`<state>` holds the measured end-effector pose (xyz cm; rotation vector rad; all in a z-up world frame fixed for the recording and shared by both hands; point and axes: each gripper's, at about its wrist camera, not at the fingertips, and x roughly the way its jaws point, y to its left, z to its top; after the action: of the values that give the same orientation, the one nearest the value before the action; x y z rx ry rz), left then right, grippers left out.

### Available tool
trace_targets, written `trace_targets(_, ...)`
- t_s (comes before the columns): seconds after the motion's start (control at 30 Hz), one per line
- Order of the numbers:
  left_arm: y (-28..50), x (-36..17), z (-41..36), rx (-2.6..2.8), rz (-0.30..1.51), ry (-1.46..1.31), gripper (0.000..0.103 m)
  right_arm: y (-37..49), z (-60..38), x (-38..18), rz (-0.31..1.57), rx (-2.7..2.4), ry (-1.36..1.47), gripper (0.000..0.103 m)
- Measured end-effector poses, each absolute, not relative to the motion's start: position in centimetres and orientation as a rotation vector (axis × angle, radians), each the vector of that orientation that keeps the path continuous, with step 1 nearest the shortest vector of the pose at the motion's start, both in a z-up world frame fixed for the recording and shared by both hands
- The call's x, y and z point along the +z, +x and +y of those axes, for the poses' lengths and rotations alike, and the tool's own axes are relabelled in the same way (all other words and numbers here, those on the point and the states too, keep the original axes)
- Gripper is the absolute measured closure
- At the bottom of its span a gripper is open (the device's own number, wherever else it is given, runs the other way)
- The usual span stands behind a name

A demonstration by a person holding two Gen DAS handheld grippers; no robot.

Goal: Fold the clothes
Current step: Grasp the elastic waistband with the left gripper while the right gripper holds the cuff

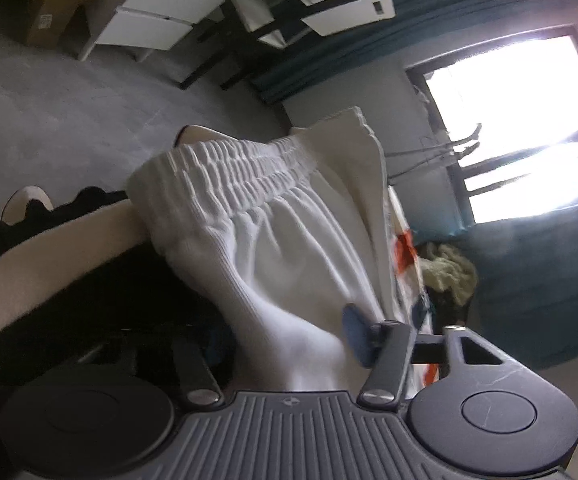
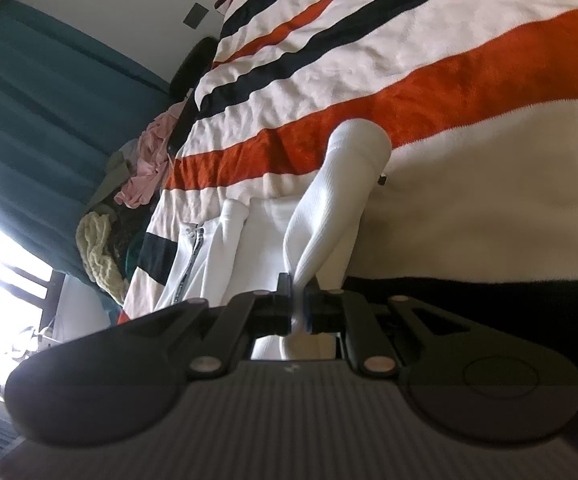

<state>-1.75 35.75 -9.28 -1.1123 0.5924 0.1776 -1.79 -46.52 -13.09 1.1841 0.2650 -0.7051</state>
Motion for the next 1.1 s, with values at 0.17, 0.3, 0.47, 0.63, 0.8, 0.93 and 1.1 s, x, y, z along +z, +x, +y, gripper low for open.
trace_targets(0.17,-1.1,-9.4,35.9,0.219,0.588,-1.080,0.093,-1.9,-46.9,-13.6,0.295,-0.759,1.193,0.092)
trace_targets(0.3,-0.7,-8.2,35.9,0.243,0.593,-1.014,0.095,-1.6,-47.8,-14.8,0.345,-0.787,1.244,0.089)
trace_targets(0.47,-1.2,-7.3,36.6,0.271,0.568,-1.043,0.097,-2.0,-48.3,-14.9,0.308,-0.817,1.272,0.068)
trace_targets(0.63,-1.3,-7.2,36.5,0.278,0.567,-1.025,0.097,-2.4,-48.9,-15.3,0.283,-0.852,1.305,0.072)
trace_targets(0.8,-1.0,-7.3,36.8,0.273,0.555,-1.042,0.097,-2.2,-48.6,-14.1,0.271,-0.849,1.212,0.095)
trace_targets(0.93,-0.6,-6.5,37.3,0.255,0.541,-1.049,0.097,-2.9,-48.5,-12.7,0.223,-0.830,1.200,0.096)
trace_targets(1.1,1.1,-2.8,37.0,0.207,0.474,-1.036,0.098,-2.9,-49.5,-11.0,0.179,-0.772,1.280,0.096)
